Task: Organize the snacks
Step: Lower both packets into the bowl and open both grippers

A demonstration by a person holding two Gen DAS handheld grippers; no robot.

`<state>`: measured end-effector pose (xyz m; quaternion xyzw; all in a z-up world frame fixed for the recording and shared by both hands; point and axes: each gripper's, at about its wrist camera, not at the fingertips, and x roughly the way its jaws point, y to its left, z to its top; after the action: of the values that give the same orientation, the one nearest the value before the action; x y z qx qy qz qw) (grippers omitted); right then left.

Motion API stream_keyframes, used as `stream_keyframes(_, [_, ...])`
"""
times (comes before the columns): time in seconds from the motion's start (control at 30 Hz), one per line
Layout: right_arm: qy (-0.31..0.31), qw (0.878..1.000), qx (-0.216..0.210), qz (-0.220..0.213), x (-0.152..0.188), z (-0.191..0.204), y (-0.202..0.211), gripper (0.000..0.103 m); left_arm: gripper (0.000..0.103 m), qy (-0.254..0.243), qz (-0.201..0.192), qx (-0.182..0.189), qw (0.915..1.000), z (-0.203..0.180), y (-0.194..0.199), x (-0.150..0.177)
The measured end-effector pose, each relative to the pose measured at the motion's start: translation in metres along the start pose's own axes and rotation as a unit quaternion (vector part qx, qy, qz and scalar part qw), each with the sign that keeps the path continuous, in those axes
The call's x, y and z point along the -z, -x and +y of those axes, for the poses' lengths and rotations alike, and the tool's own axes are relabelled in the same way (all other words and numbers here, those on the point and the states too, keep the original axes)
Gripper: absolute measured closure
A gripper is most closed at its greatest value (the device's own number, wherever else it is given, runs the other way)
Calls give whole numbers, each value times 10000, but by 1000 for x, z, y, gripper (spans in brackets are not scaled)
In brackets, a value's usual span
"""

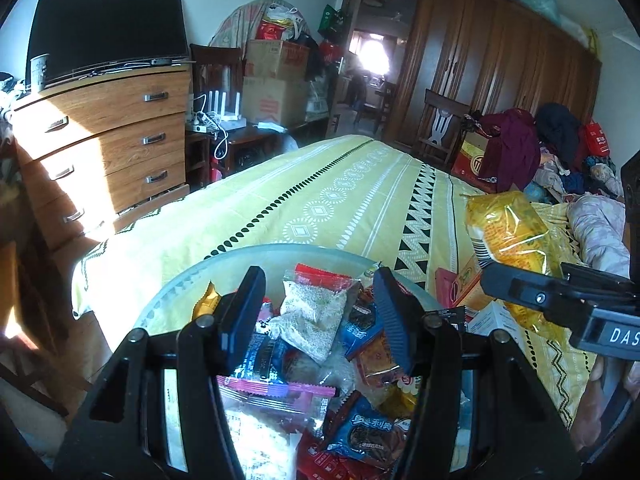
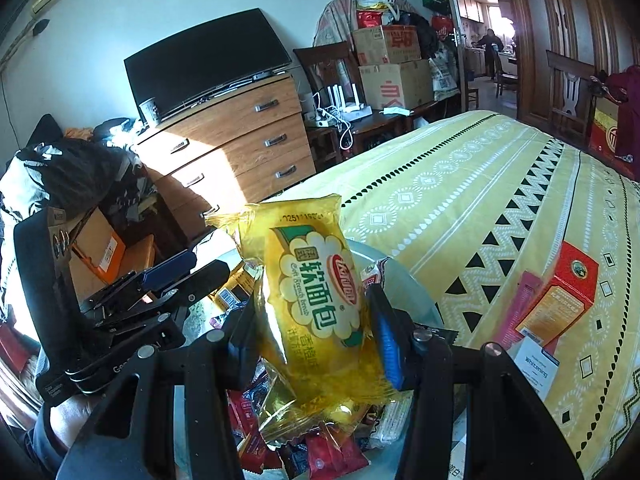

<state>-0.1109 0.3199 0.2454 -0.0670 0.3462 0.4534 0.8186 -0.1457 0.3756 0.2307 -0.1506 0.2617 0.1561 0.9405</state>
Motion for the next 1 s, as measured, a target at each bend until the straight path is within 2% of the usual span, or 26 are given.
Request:
stream_keyframes(0.47, [164,9977,-55,653,-11,-1,-49,51,44,28,173,-169,9997,8,-9,-1])
stream_keyframes(0.63, [116,9967,-63,795,-9,-1,-64,44,34,61,206,-233,9995,11,-10,0])
stream_keyframes(0.83, [85,9976,-85,688,-9,0,-58,38,20,57,224,-330,9992,10,-10,1])
stream_keyframes(0.9, [88,9982,-94,589,-9,1,-49,28,4,61,235,-397,9989,9,-10,0])
stream_keyframes(1.0, [164,9993,-9,335,-9,5,-28,21,0,34,246,-491,9985,3,-9,1])
